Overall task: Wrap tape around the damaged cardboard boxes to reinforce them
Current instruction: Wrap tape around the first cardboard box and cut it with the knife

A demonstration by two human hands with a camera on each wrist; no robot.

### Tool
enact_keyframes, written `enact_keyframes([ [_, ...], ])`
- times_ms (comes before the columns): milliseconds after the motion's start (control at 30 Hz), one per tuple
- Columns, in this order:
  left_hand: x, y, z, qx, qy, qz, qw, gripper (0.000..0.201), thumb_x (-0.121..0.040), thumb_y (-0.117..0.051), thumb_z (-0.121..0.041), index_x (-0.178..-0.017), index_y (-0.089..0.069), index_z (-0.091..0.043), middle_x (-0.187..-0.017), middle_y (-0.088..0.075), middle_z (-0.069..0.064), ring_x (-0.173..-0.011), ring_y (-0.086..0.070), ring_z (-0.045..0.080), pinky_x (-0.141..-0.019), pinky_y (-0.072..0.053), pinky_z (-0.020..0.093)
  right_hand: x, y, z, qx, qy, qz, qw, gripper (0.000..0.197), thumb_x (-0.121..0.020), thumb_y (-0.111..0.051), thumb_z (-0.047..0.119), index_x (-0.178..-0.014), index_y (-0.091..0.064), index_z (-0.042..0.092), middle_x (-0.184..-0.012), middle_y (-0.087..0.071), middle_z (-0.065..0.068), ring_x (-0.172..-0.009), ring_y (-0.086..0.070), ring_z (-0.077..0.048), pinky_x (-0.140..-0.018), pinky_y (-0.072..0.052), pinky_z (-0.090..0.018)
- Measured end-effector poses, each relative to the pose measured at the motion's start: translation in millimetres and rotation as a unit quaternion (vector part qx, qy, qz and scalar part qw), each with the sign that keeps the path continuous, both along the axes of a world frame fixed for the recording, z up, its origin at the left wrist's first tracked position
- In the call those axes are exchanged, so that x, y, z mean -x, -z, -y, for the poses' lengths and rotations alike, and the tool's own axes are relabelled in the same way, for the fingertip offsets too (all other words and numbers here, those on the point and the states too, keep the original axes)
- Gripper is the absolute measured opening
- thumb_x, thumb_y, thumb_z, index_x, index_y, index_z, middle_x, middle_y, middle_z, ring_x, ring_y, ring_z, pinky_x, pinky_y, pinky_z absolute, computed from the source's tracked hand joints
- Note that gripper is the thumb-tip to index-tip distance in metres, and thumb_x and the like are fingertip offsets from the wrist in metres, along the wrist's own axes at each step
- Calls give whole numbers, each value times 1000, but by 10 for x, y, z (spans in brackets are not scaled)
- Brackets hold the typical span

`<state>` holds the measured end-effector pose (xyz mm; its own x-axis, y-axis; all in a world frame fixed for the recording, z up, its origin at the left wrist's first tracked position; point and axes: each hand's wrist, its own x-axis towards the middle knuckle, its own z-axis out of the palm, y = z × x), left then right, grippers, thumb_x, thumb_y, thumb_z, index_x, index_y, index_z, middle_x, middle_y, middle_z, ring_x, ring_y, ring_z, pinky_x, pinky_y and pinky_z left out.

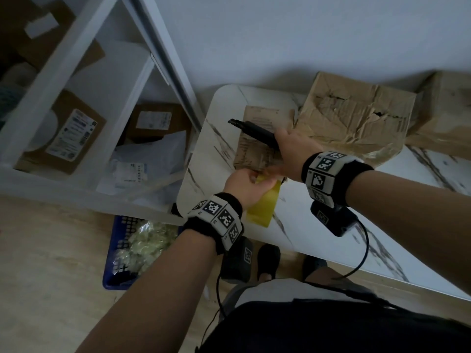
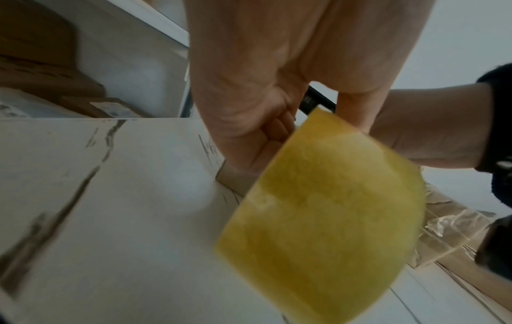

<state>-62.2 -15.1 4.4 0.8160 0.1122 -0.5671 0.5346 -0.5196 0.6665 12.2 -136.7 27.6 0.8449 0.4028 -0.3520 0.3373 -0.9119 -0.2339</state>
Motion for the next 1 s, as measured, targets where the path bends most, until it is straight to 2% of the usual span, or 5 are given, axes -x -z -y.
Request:
enact_keyframes([
  [333, 116, 49, 64, -1, 7, -69, 998, 39, -95, -48, -42, -104, -68, -11, -107, -66, 13, -106, -58, 29, -85, -41, 28, -3, -7, 10, -11, 12, -8, 1000, 71, -73, -75, 45, -125, -40, 11, -113, -54, -10, -100, -56, -27, -73, -44, -32],
  [533, 190, 25, 79, 99, -89, -61, 989, 47, -74, -63, -53, -104, -68, -18, -114, -66, 10, -106, -61, 28, -98, -47, 42, 74, 4, -20, 14, 15, 31, 999, 78, -66, -77, 53, -121, -39, 12, -109, -53, -8, -94, -56, -26, -69, -43, -32],
  [700, 151, 30, 78, 231, -210, -97, 945, 14, -93, -54, -17, -81, -59, -21, -89, -64, 9, -80, -61, 24, -79, -52, 38, 153, 20, -64, 44, -1, 67, 997, 75, -68, -74, 55, -118, -39, 11, -111, -50, -11, -88, -58, -28, -62, -45, -33],
  [867, 135, 63, 87, 192, -187, -78, 960, 16, -89, -54, -20, -79, -63, -29, -111, -64, 16, -107, -60, 36, -96, -48, 52, 131, 24, 53, -26, 7, 20, 999, 76, -68, -78, 39, -125, -37, 9, -117, -48, -10, -100, -55, -30, -80, -51, -38],
  [1000, 116, 43, 97, 178, -170, -74, 966, 7, -80, -56, -31, -76, -61, -27, -109, -63, 18, -106, -59, 36, -96, -47, 52, 138, -6, 68, -30, 2, 20, 999, 73, -72, -77, 33, -127, -37, 8, -119, -48, -11, -101, -54, -29, -75, -45, -33],
])
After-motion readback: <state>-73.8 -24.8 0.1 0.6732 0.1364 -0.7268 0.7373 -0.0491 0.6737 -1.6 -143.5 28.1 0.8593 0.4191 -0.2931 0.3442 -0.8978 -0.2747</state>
